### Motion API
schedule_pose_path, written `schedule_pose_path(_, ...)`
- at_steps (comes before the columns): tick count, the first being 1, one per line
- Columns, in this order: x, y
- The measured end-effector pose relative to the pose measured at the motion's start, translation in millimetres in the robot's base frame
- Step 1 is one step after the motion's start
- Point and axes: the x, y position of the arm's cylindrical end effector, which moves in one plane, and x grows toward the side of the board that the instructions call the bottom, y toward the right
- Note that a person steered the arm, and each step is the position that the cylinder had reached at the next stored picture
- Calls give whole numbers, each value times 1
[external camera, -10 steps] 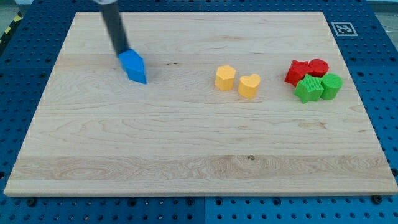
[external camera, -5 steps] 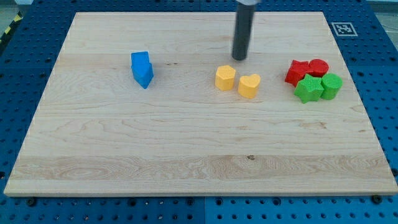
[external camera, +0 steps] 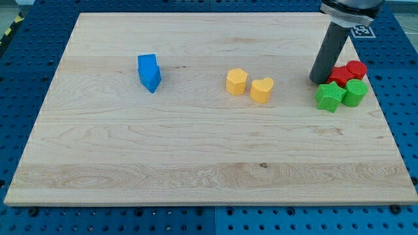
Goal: Push green blocks to the right center of the board
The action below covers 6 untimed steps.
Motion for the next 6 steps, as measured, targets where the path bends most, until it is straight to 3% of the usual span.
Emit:
schedule_pose_path(2, 31, -55)
schedule_pose_path(3, 51, -51)
schedule_pose_path(6, 54, 4)
